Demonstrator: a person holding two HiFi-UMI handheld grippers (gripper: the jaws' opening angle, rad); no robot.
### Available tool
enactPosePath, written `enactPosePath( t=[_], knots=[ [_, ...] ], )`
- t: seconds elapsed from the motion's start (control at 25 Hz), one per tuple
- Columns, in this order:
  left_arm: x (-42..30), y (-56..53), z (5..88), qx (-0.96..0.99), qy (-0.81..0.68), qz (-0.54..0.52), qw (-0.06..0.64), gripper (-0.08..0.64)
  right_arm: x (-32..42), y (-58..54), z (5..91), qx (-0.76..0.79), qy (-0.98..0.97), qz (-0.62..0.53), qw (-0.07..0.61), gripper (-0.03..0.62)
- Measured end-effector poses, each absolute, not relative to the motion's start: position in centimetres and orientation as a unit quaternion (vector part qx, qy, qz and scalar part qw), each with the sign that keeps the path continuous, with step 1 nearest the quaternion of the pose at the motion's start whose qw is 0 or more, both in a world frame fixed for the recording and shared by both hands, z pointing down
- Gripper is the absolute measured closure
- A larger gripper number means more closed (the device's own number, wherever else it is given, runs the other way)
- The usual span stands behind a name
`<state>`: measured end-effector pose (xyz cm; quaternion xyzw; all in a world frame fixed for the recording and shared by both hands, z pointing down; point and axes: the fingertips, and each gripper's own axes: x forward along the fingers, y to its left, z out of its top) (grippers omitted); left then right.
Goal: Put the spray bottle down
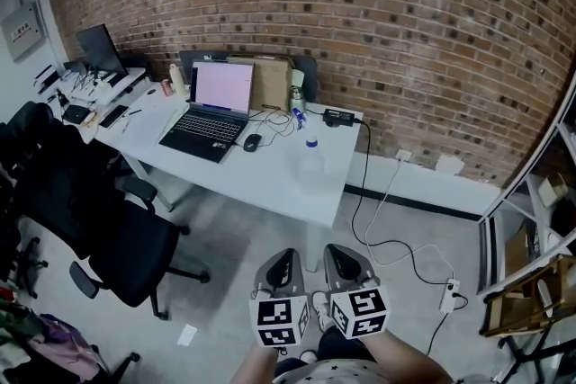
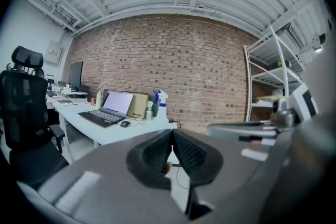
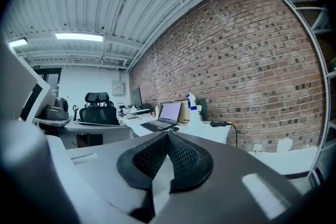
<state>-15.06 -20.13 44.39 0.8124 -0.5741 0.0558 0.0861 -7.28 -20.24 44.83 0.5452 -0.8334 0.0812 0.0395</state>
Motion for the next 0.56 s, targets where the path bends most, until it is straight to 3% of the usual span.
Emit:
enactPosePath(
  t=[0.56],
  knots=[
    [-15.74, -20.28, 43.31, 0.81, -0.579, 0.05, 0.077, 0.552, -7.54, -20.47, 45.26, 0.546, -0.832, 0.077, 0.054, 0.594]
  ],
)
